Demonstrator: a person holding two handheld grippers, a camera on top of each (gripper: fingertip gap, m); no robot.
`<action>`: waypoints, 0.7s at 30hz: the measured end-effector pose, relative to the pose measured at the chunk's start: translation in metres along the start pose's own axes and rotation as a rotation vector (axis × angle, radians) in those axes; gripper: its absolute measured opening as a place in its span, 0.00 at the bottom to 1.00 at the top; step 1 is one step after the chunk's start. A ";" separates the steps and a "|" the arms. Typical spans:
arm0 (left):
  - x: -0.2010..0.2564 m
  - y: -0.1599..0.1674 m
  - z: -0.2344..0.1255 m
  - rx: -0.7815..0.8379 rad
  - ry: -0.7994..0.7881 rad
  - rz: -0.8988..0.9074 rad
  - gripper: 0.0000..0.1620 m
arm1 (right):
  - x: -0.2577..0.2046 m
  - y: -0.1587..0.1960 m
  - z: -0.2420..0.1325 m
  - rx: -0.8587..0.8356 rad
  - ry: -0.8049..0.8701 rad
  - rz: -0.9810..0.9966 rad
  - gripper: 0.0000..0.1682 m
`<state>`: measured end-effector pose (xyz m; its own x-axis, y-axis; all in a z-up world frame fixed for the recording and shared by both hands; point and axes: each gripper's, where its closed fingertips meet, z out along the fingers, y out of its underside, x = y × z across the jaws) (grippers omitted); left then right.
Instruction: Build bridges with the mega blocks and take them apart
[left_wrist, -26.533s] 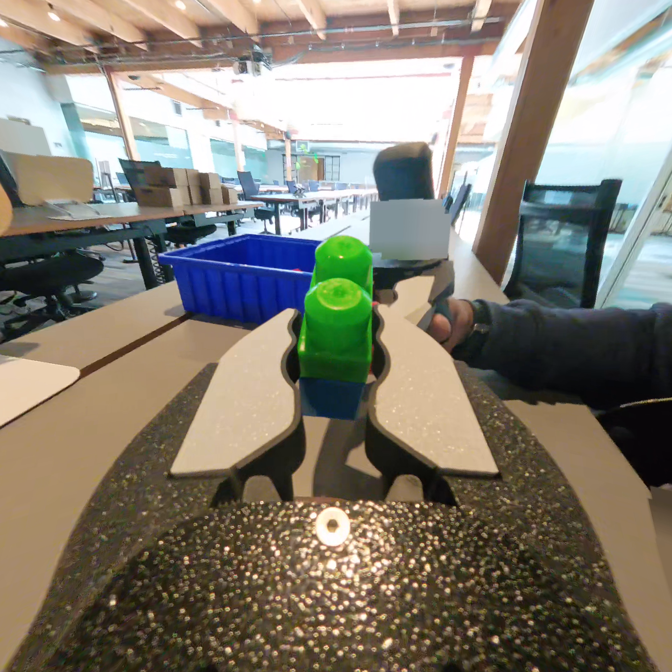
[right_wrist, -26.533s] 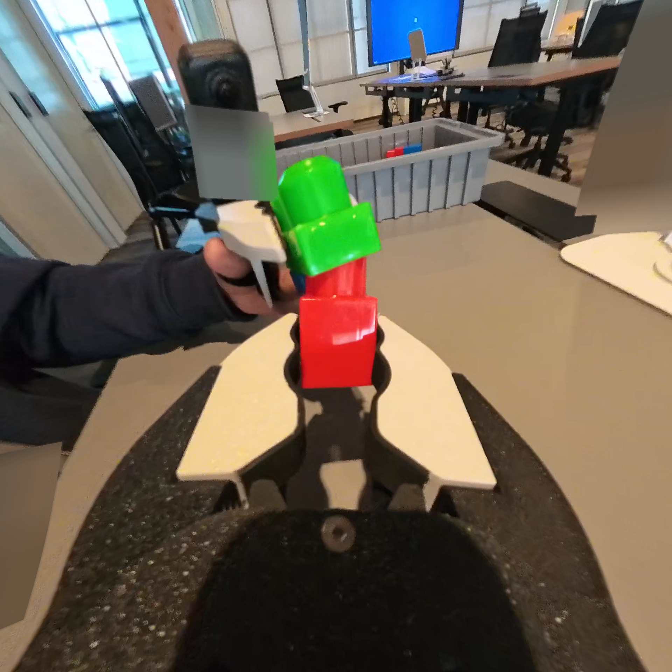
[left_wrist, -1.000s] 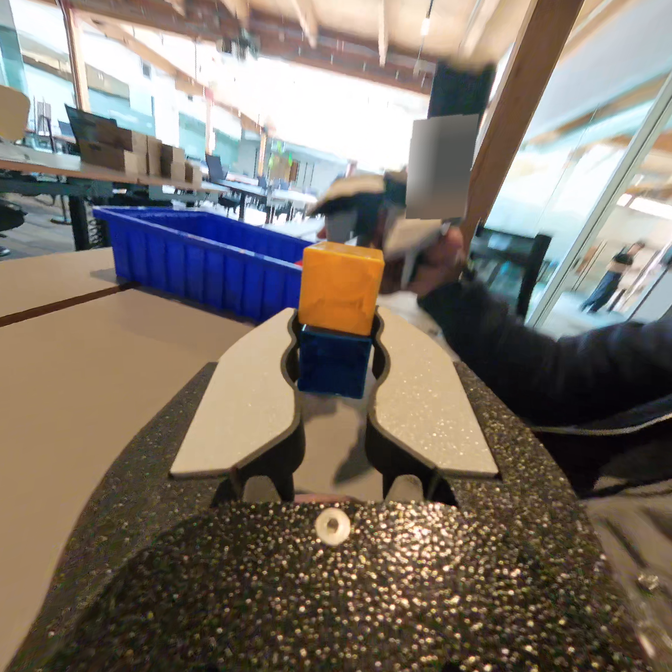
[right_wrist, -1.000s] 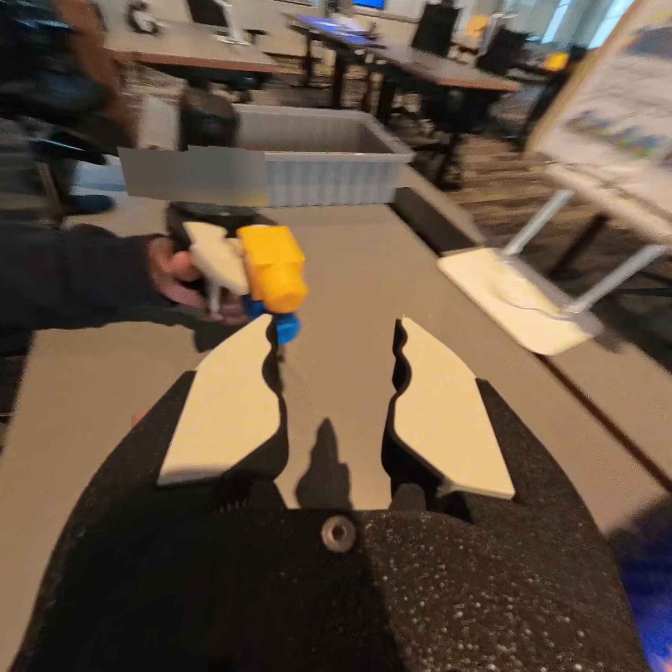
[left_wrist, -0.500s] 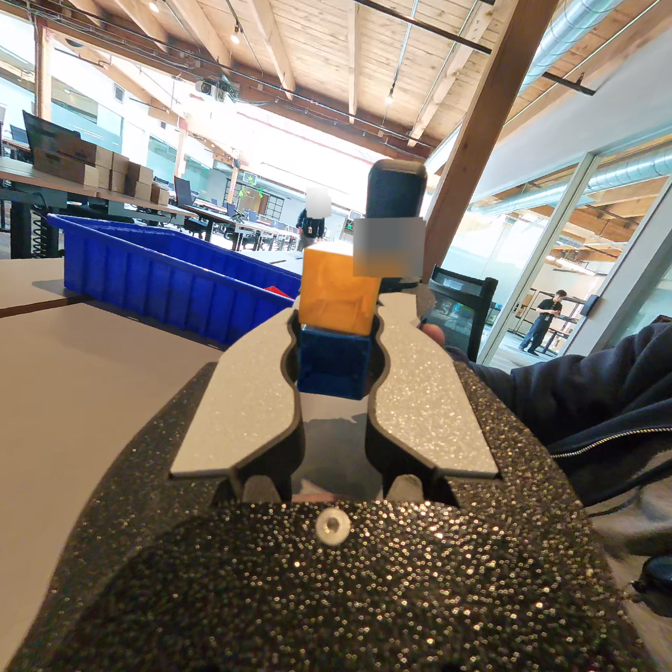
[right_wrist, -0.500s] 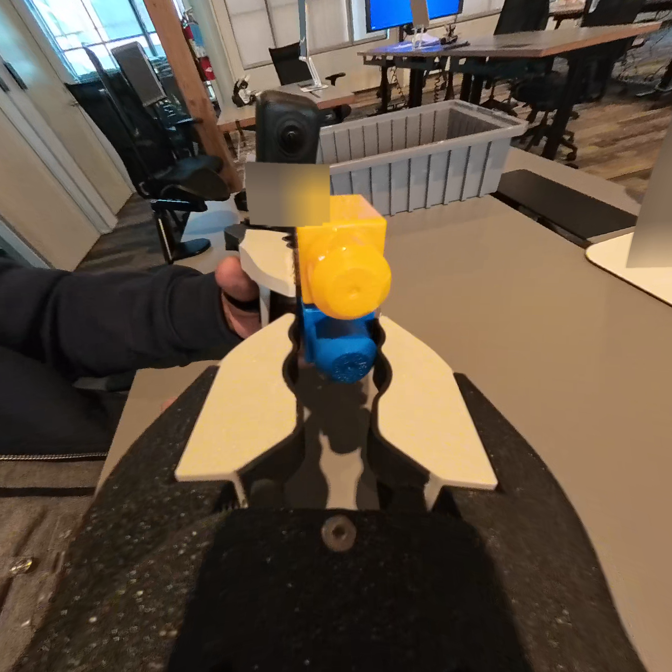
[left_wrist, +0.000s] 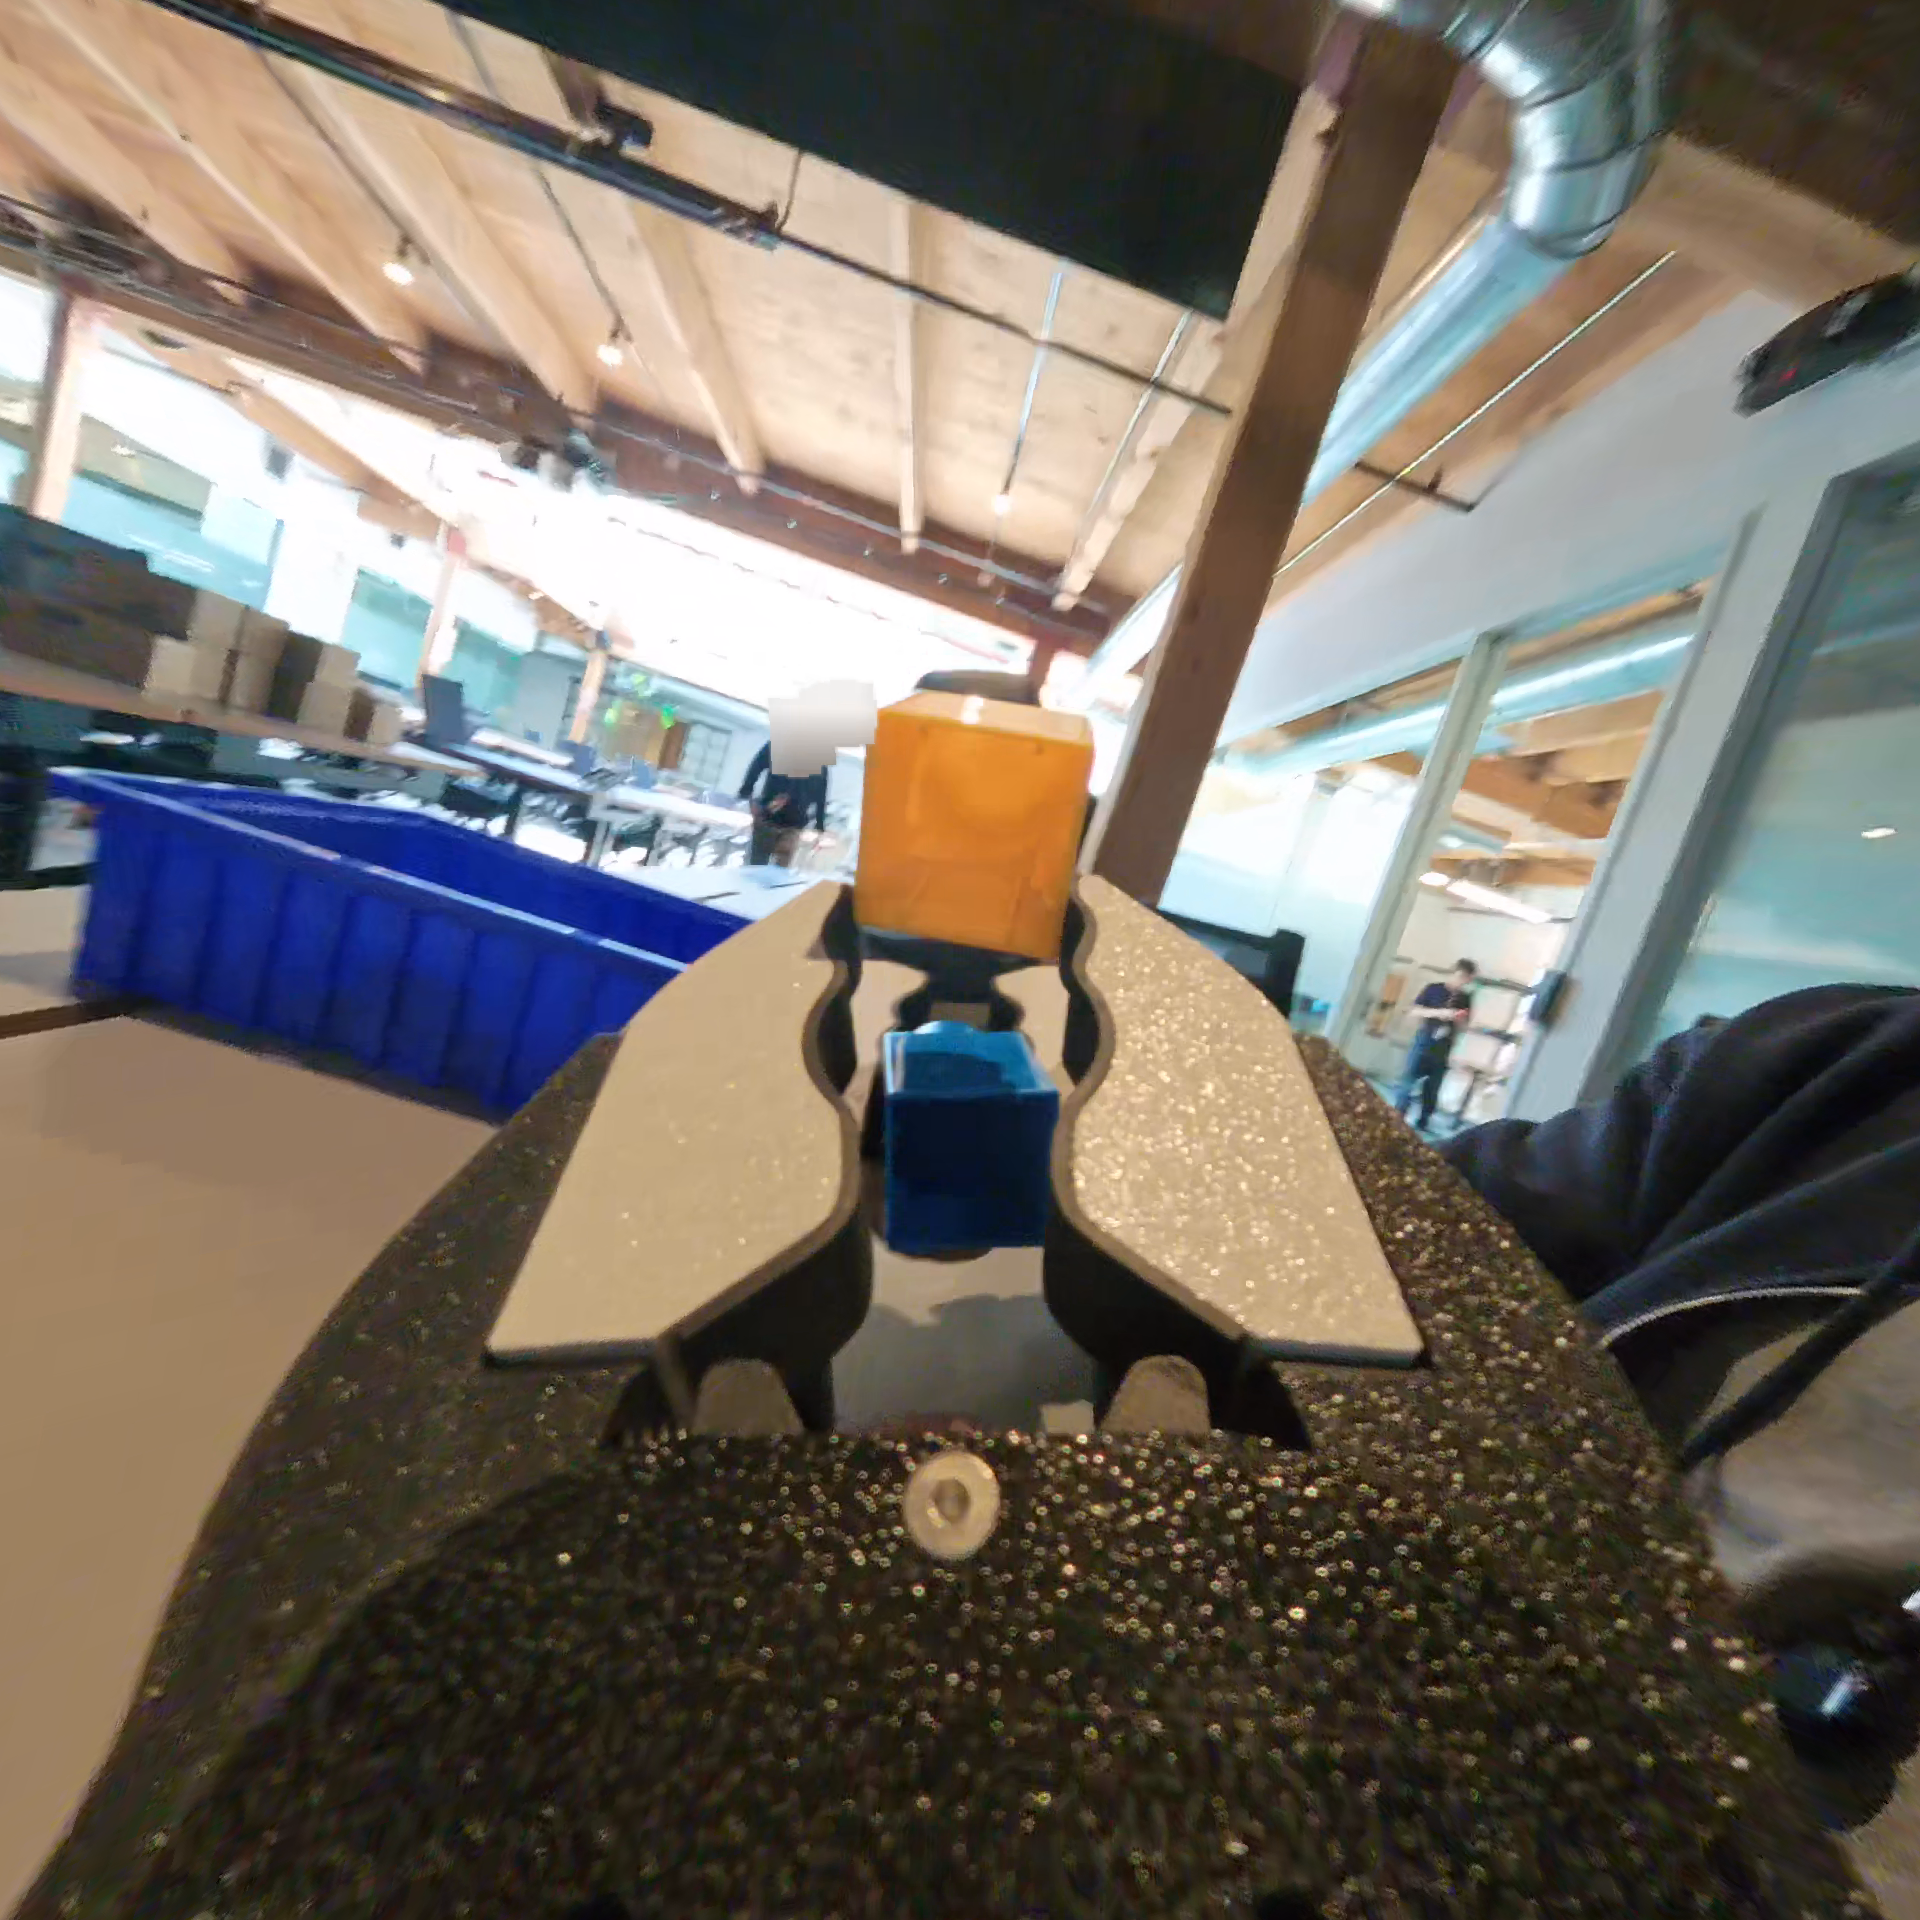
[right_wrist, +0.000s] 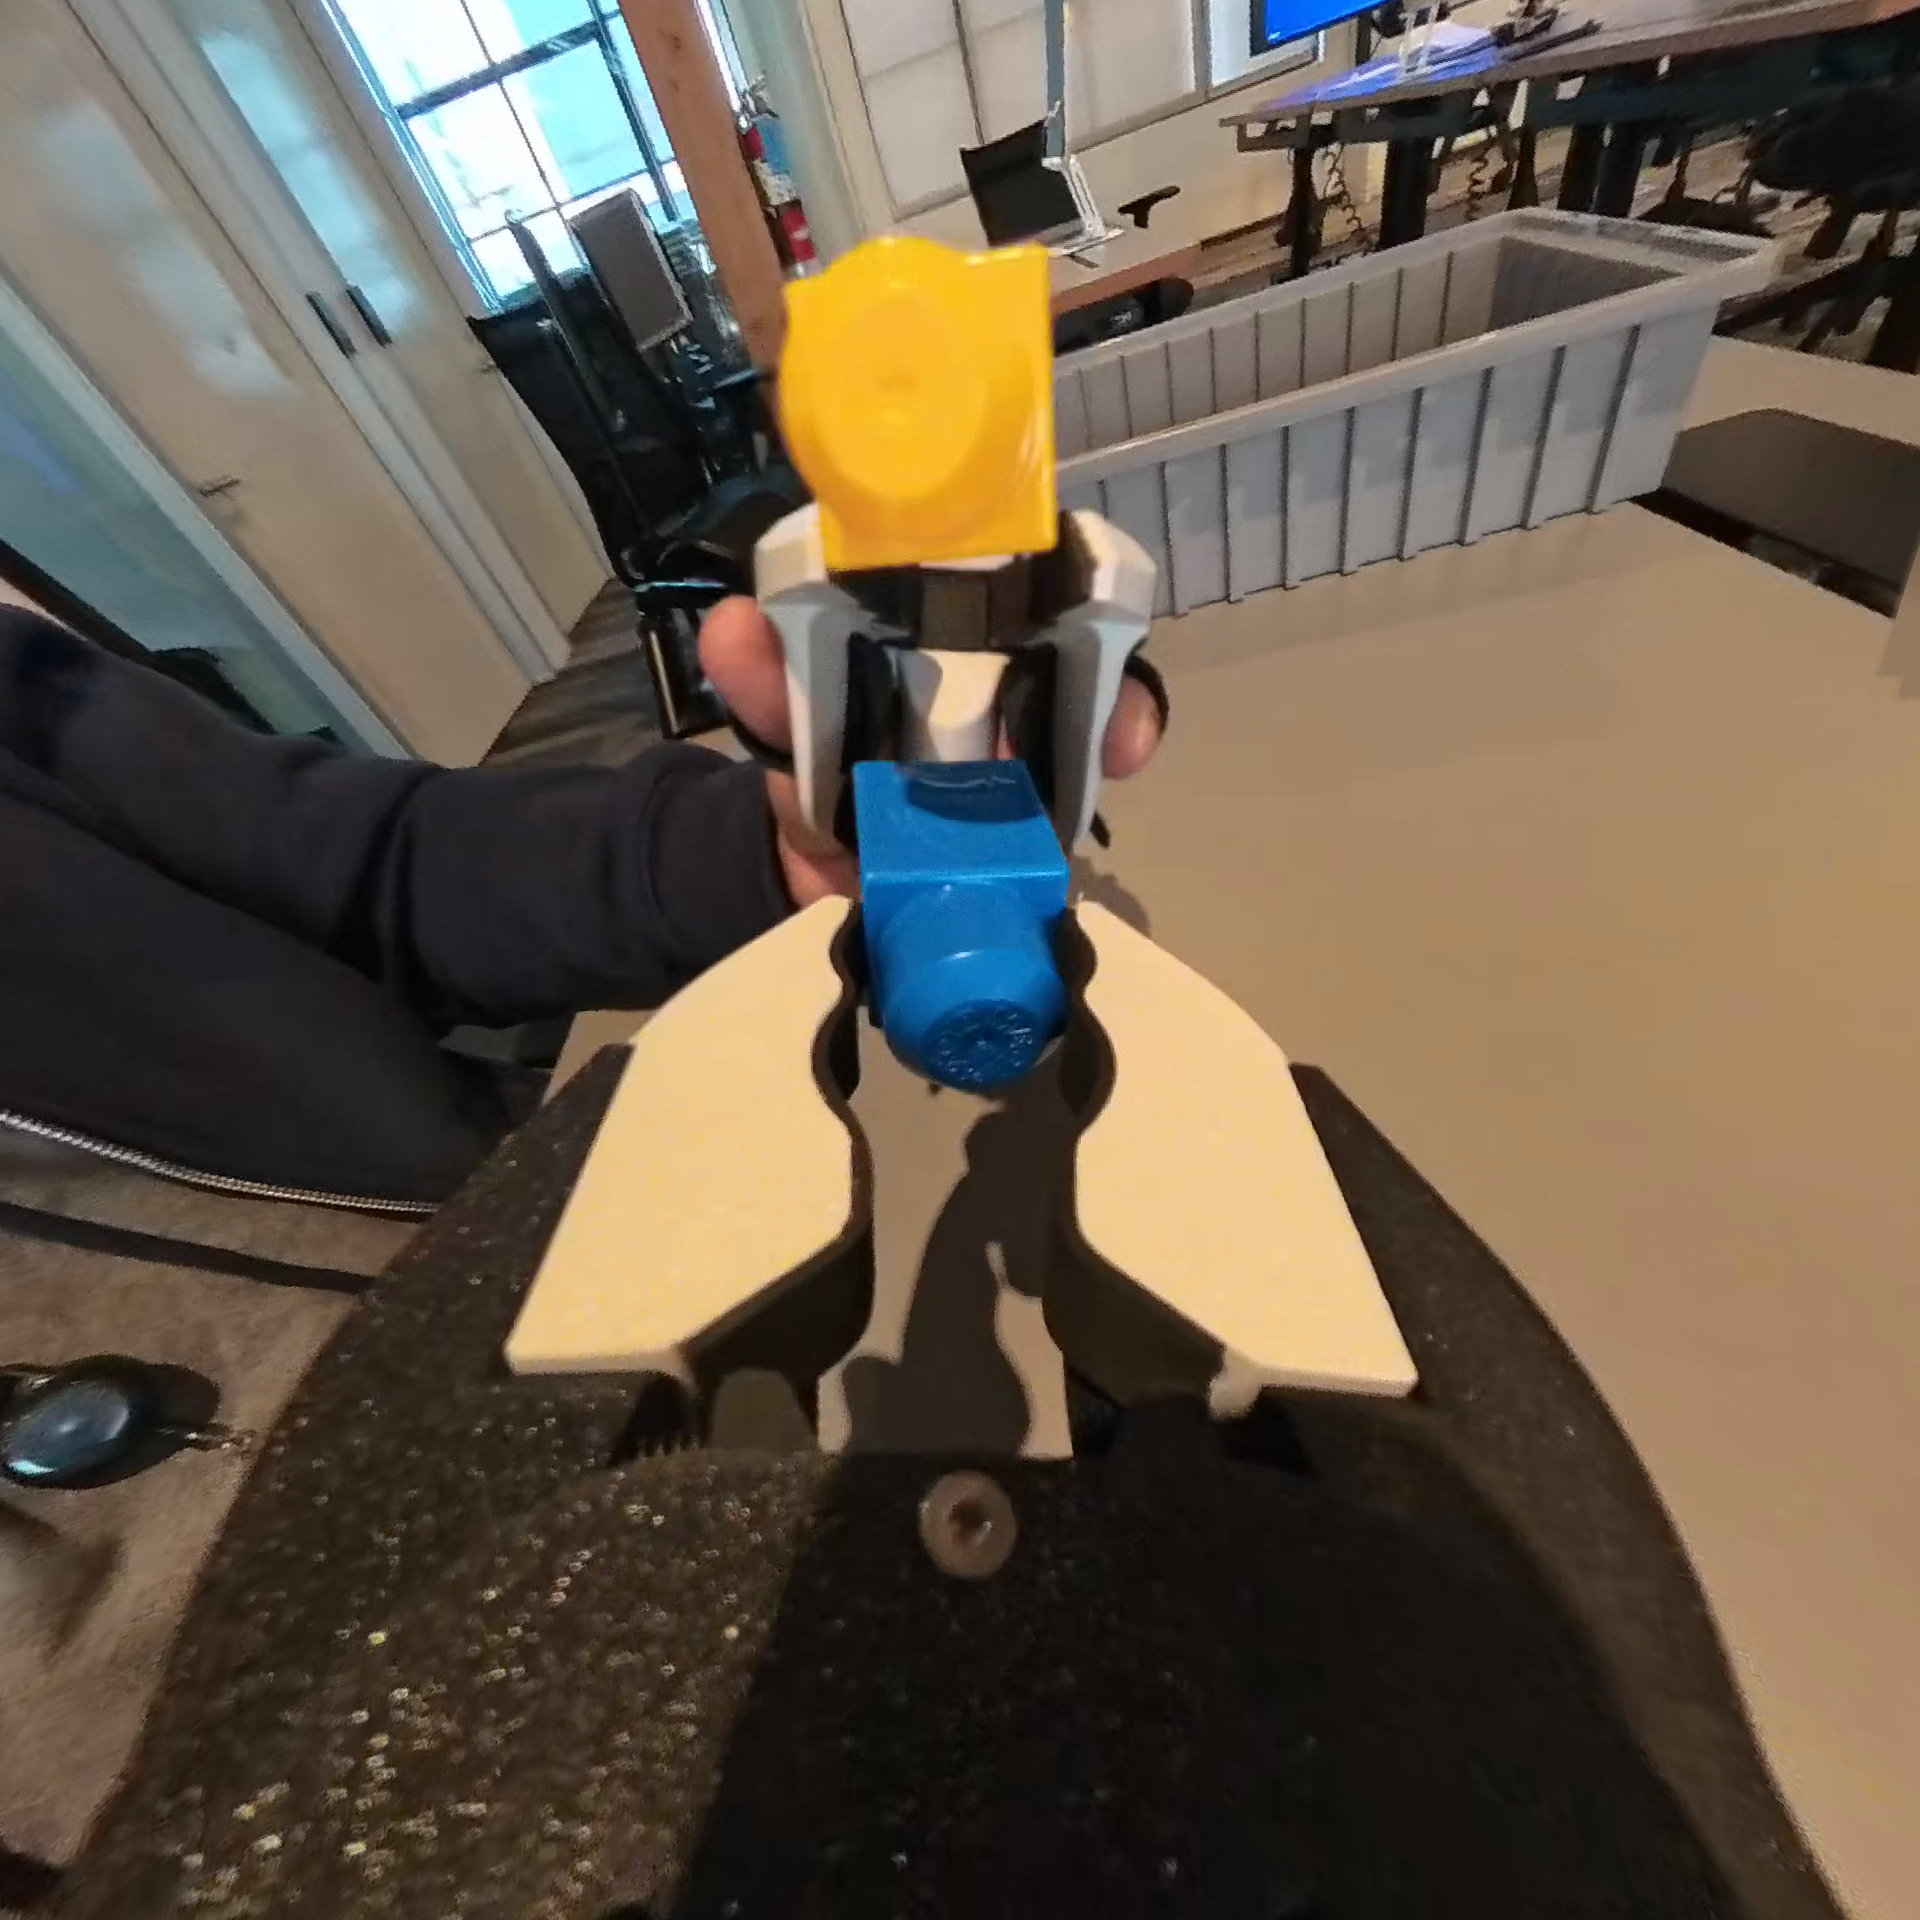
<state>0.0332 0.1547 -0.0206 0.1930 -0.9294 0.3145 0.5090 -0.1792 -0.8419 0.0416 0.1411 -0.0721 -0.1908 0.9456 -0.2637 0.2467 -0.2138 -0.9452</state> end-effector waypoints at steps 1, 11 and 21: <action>-0.004 0.002 -0.002 -0.029 -0.033 0.028 0.22 | 0.002 0.001 0.000 -0.009 0.019 -0.011 0.21; -0.009 0.024 0.005 -0.168 -0.093 0.135 0.22 | 0.131 -0.018 -0.235 -0.309 1.173 -0.199 0.21; -0.013 0.048 0.011 -0.267 -0.105 0.145 0.22 | 0.167 0.021 -0.349 -0.224 1.307 0.056 0.33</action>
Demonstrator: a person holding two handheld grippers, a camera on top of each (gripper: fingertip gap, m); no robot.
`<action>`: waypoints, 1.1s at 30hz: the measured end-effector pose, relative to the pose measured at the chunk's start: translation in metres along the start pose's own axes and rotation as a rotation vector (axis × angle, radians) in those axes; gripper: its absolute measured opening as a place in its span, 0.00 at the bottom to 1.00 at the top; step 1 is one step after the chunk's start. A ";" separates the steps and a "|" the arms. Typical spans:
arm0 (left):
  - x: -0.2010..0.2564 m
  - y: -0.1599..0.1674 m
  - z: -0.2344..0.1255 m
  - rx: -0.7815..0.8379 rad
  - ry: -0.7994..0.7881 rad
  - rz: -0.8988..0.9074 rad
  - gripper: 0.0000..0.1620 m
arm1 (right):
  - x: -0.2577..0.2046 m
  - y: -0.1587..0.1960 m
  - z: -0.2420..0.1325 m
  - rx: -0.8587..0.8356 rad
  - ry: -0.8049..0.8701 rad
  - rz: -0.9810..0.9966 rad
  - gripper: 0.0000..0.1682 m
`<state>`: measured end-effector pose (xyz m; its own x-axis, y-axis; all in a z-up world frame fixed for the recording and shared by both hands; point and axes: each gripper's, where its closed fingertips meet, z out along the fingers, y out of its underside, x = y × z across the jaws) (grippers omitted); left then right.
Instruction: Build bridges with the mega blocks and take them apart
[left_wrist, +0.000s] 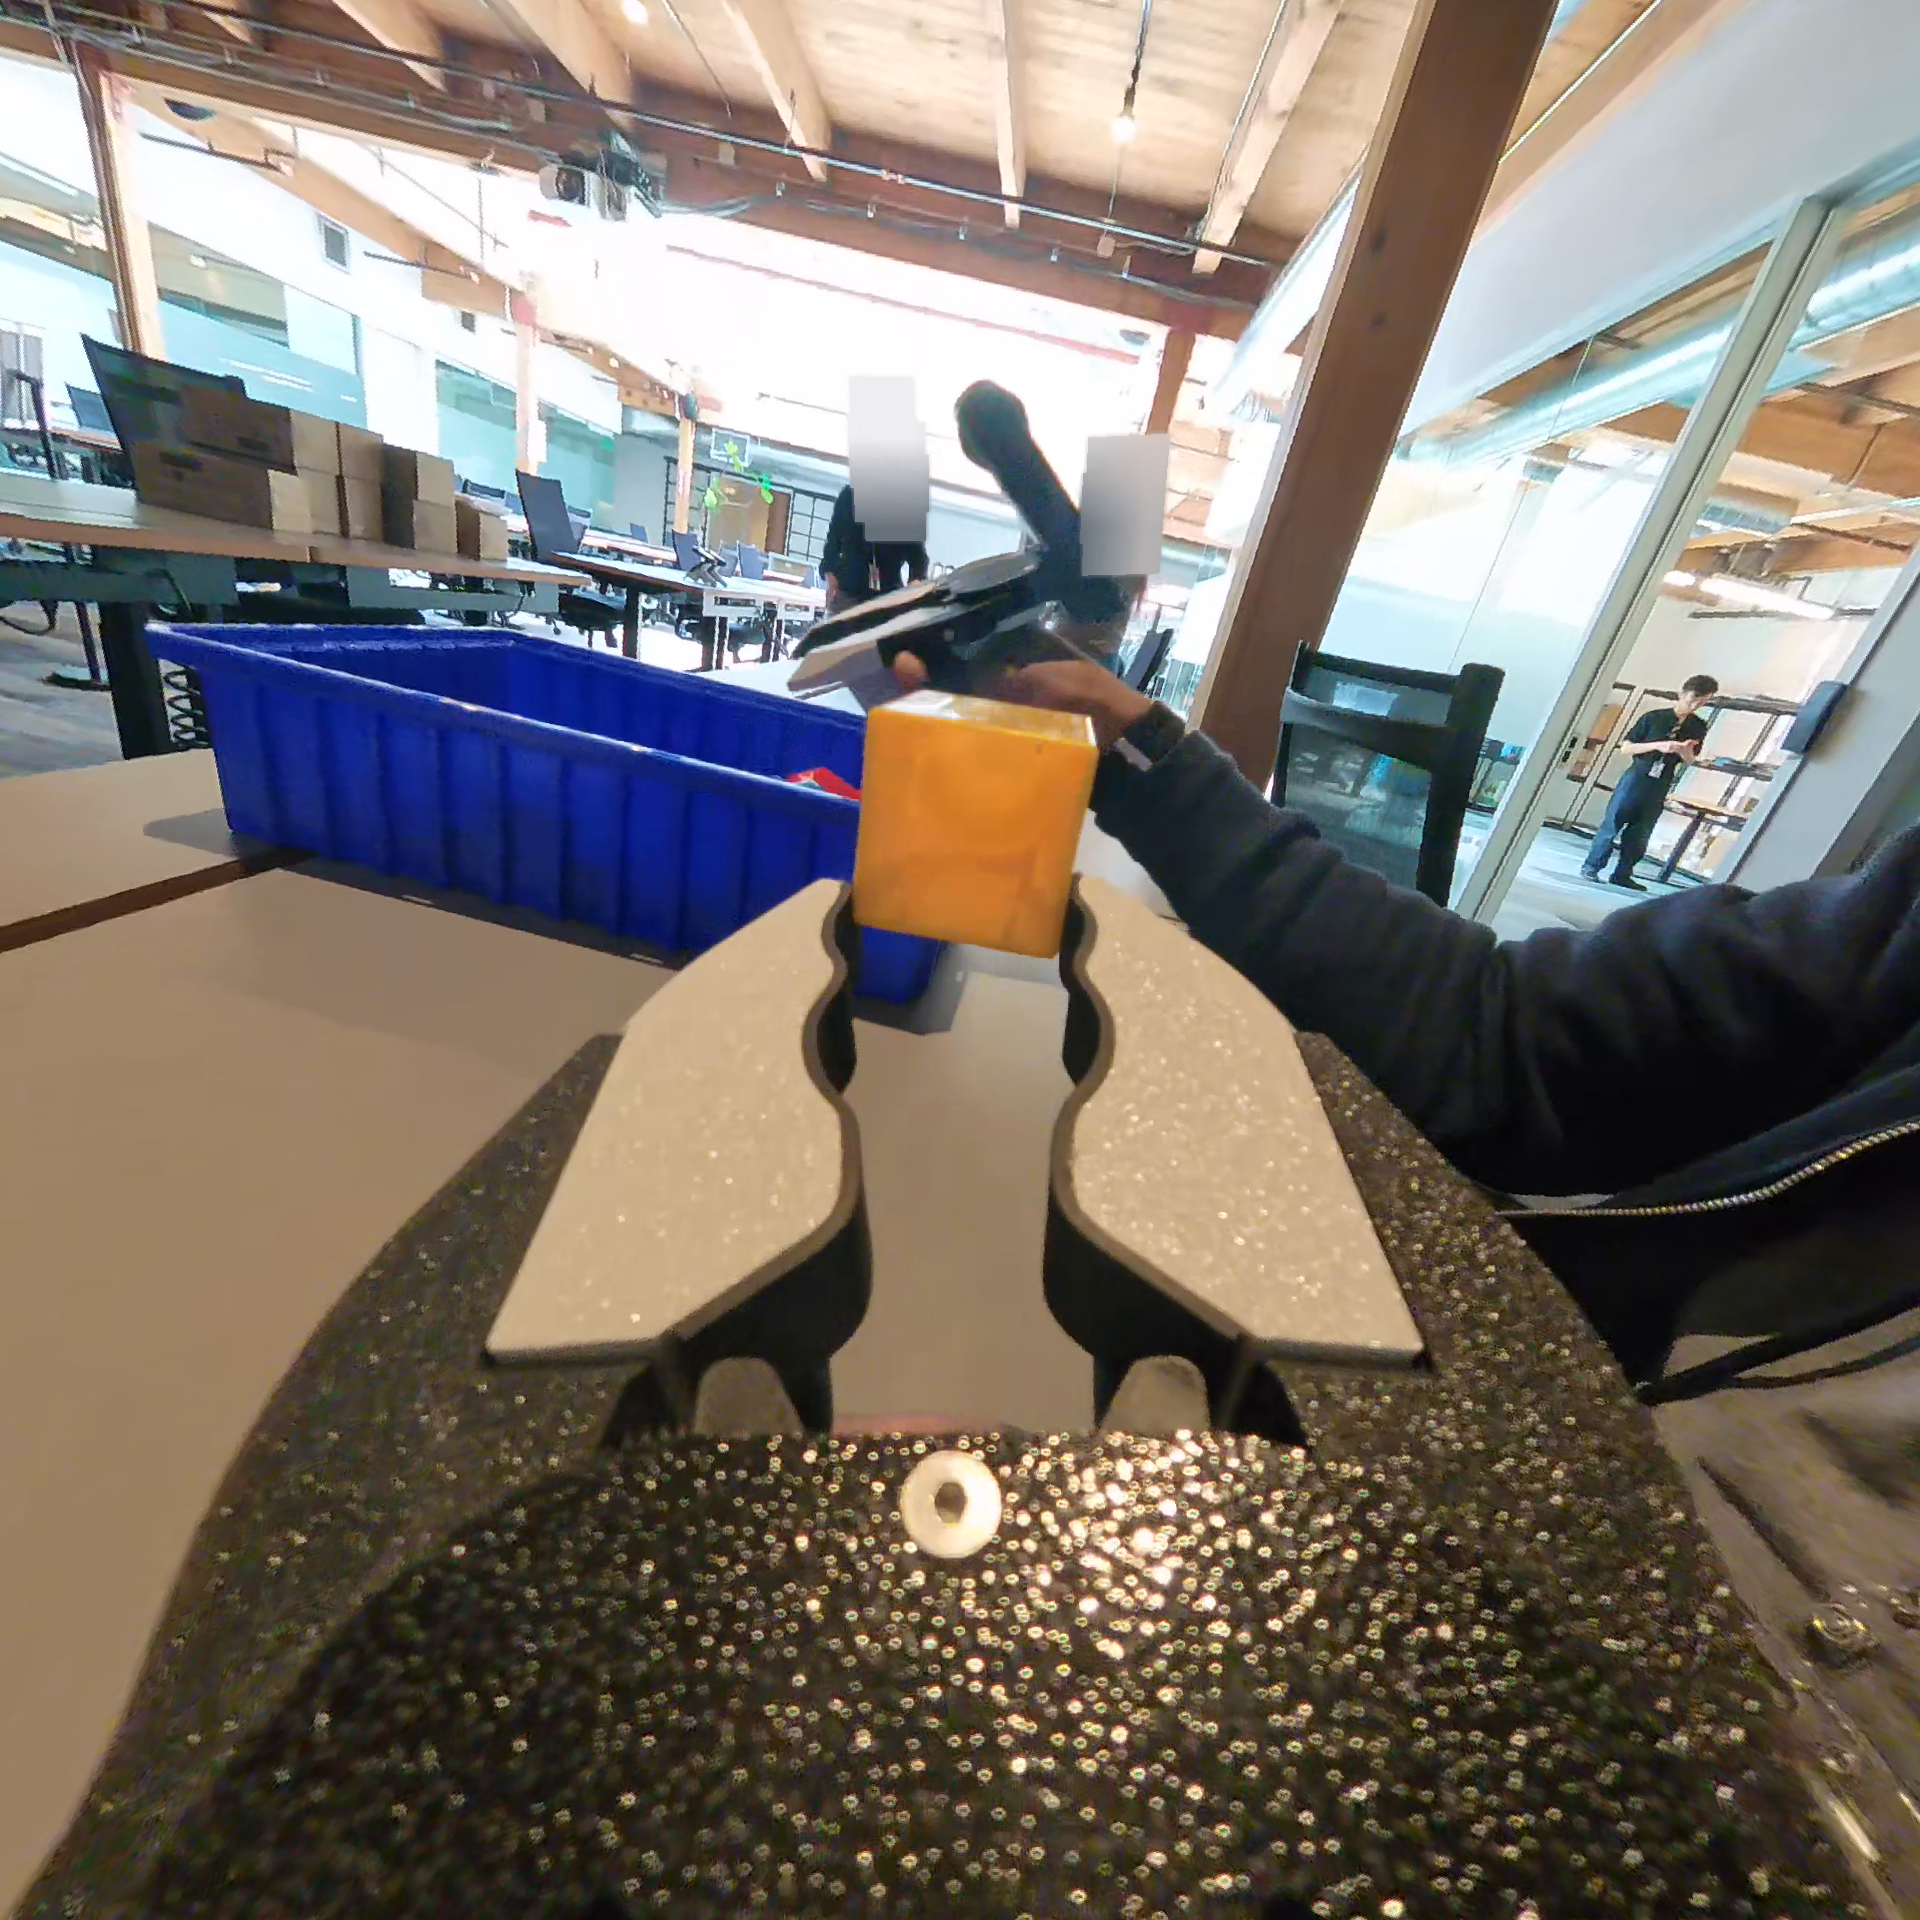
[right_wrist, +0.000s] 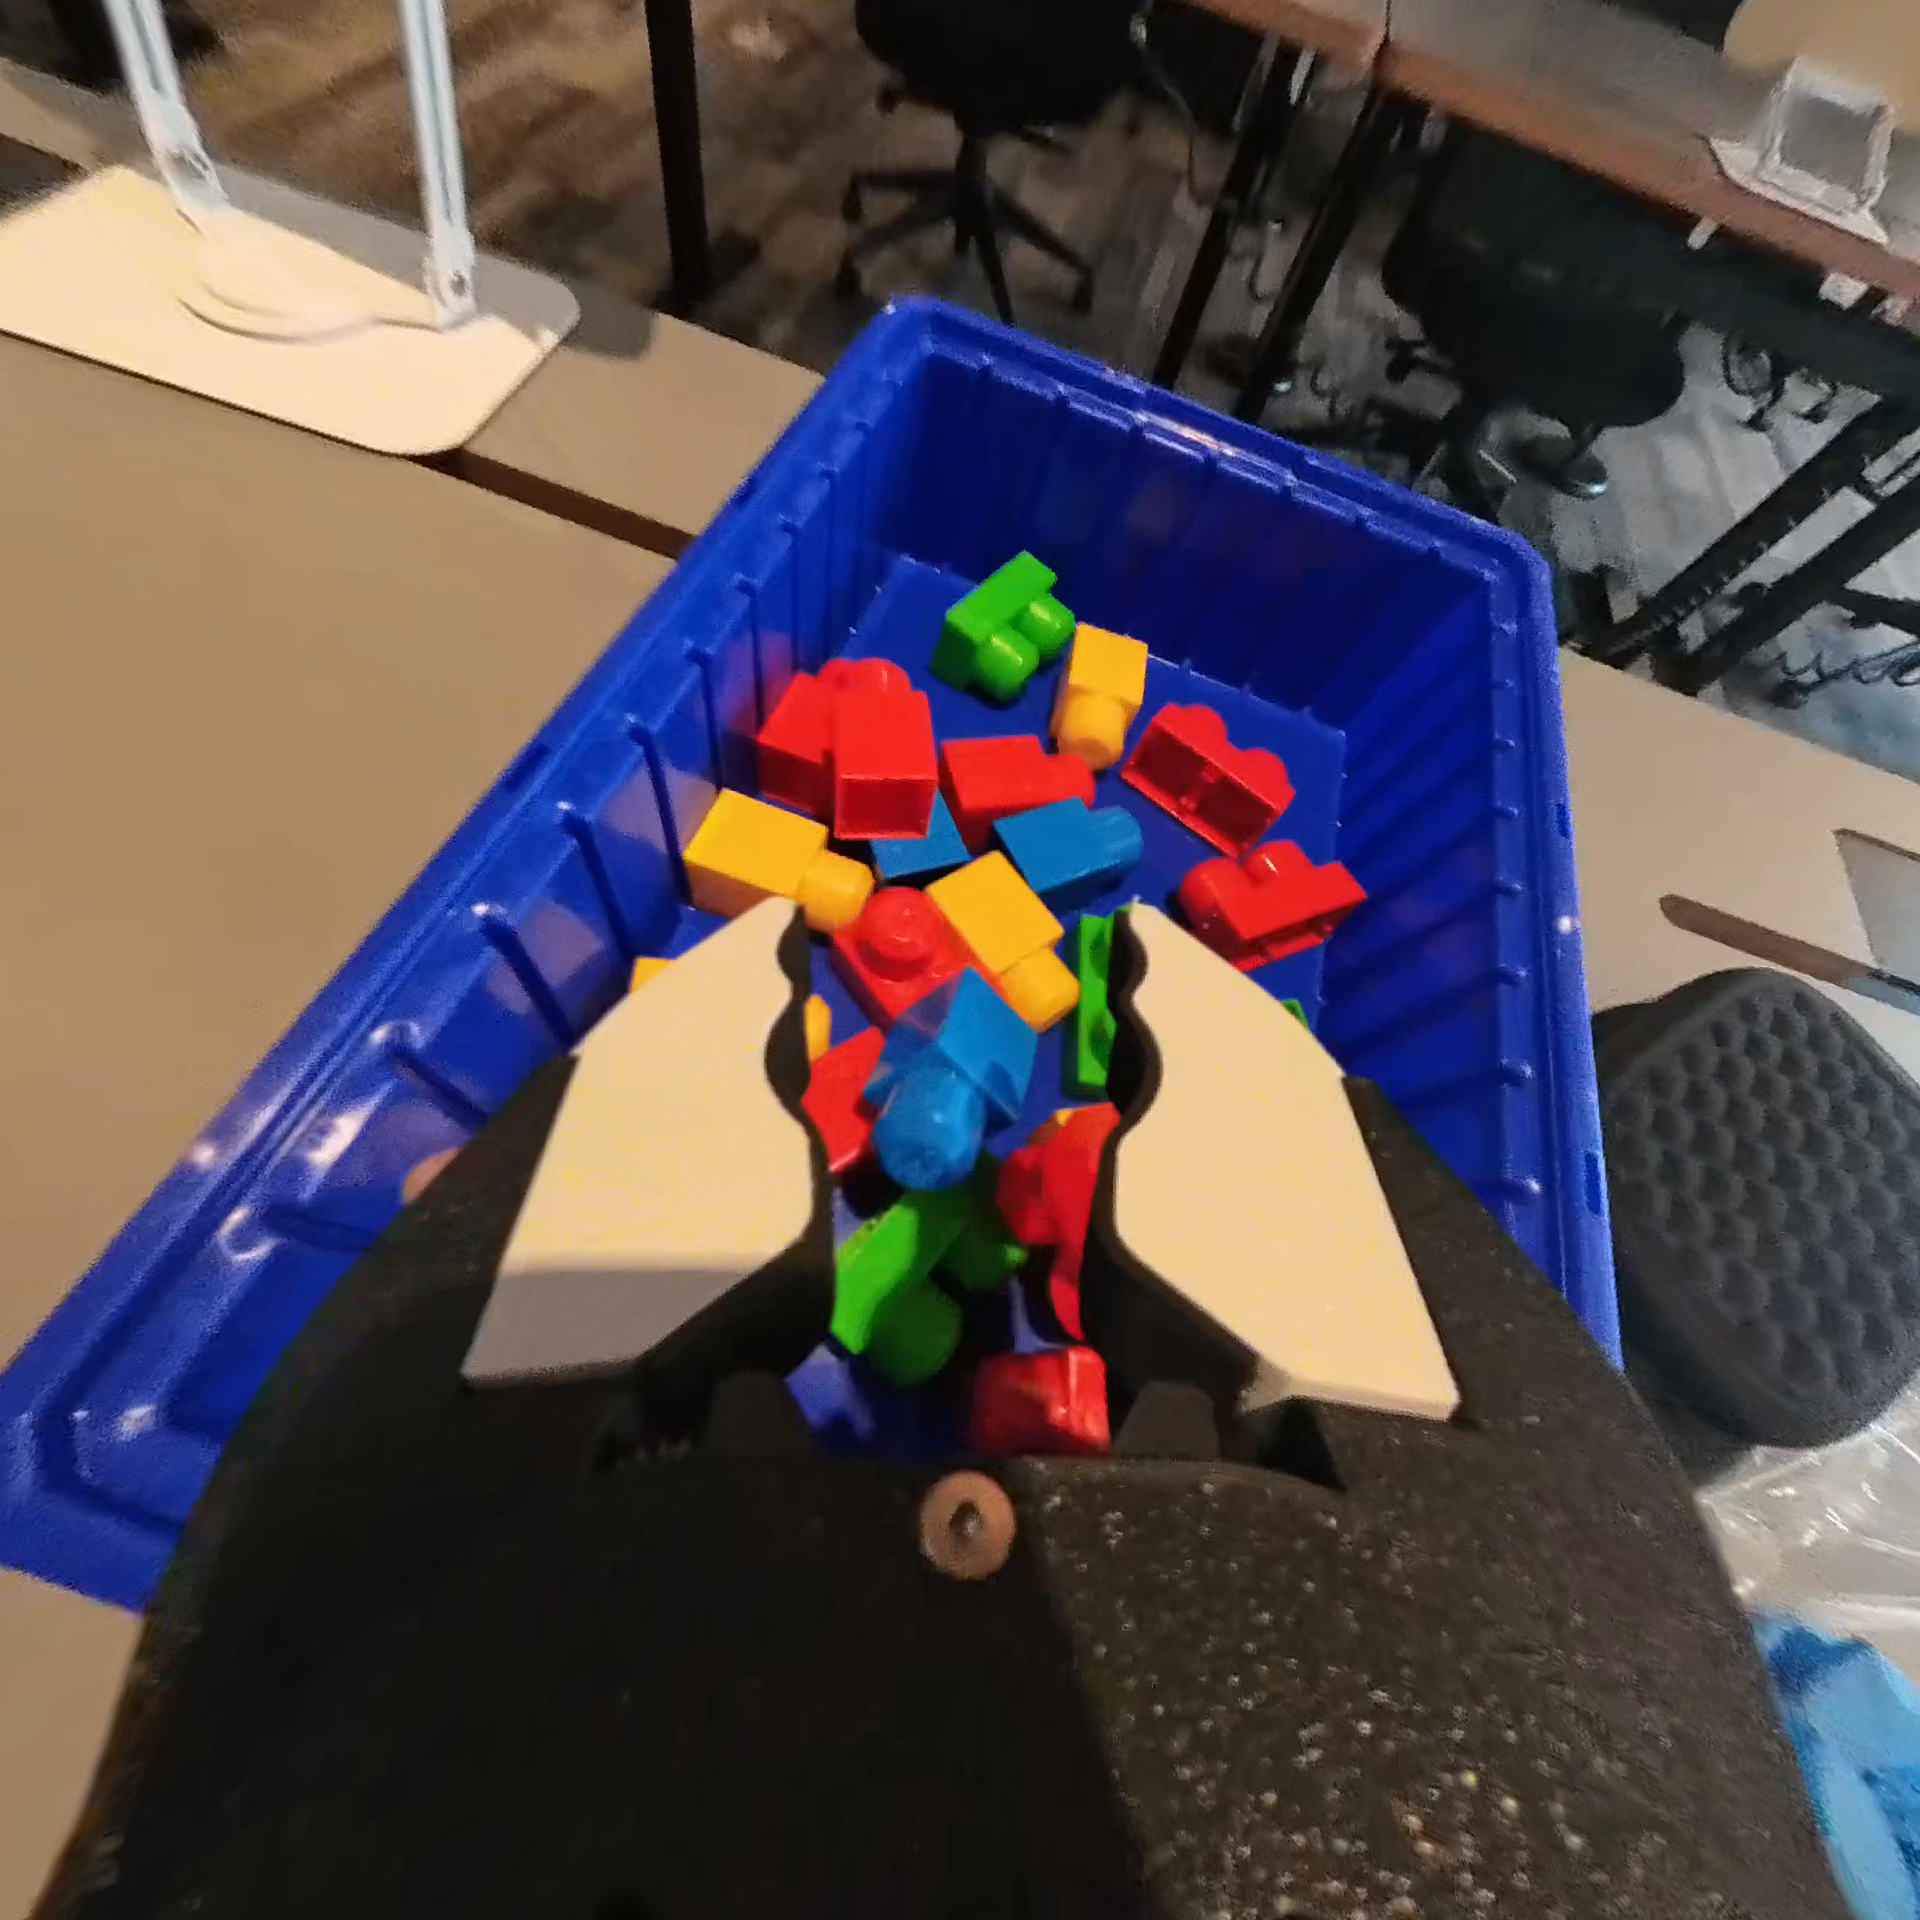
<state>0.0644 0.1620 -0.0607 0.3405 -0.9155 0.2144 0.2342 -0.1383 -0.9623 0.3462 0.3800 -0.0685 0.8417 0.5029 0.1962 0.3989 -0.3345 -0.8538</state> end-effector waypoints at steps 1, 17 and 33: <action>0.000 0.001 0.000 -0.005 -0.002 -0.001 0.22 | -0.003 -0.002 -0.001 0.009 -0.009 0.000 0.35; 0.014 -0.003 0.002 -0.023 0.020 0.114 0.22 | -0.335 -0.055 -0.093 0.326 -0.983 -0.367 0.36; 0.008 0.011 0.009 -0.075 -0.001 0.053 0.24 | -0.339 -0.058 -0.091 0.370 -0.978 -0.302 0.21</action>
<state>0.0781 0.1564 -0.0683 0.3514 -0.9219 0.1633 0.1476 -0.1177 -0.9820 0.0707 0.1559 -0.0417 0.0080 0.9956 0.0935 0.2687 0.0879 -0.9592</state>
